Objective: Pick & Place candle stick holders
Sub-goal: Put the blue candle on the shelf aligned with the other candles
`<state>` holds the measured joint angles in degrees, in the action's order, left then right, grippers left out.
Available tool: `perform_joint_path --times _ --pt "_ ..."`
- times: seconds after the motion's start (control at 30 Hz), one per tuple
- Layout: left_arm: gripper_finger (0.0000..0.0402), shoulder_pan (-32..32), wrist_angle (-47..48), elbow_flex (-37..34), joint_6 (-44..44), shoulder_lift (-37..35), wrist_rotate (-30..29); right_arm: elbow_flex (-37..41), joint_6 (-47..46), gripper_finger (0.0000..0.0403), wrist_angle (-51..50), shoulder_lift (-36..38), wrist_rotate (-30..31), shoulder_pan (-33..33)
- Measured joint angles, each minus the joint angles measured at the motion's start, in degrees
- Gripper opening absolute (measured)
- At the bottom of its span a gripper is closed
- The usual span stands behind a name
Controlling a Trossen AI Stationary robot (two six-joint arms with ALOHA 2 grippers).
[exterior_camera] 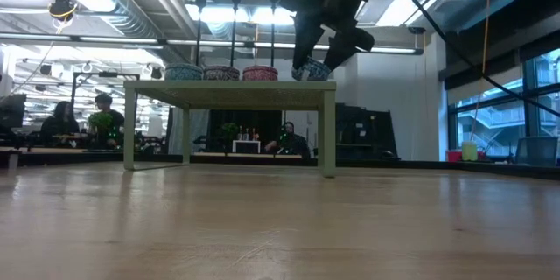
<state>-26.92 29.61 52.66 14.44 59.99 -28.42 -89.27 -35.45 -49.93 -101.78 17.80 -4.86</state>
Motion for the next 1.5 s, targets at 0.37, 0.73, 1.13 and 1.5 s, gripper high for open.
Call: perform_joint_path --times 0.37,0.73,1.13,1.5 --pt "0.0327 0.0 0.0 0.0 1.5 0.0 0.0 0.0 -1.6 0.0317 0.2 0.0 -1.4 0.0" --pt "0.0327 0.0 0.0 0.0 1.5 0.0 0.0 0.0 3.1 0.0317 0.9 0.0 -1.5 0.1" --pt "0.0327 0.0 0.0 0.0 3.5 0.0 -0.1 0.0 4.5 0.0317 0.9 0.1 -1.4 0.1" --pt "0.0327 0.0 0.0 0.0 3.5 0.0 -0.1 0.0 6.1 0.0317 1.1 0.1 -1.4 0.1"
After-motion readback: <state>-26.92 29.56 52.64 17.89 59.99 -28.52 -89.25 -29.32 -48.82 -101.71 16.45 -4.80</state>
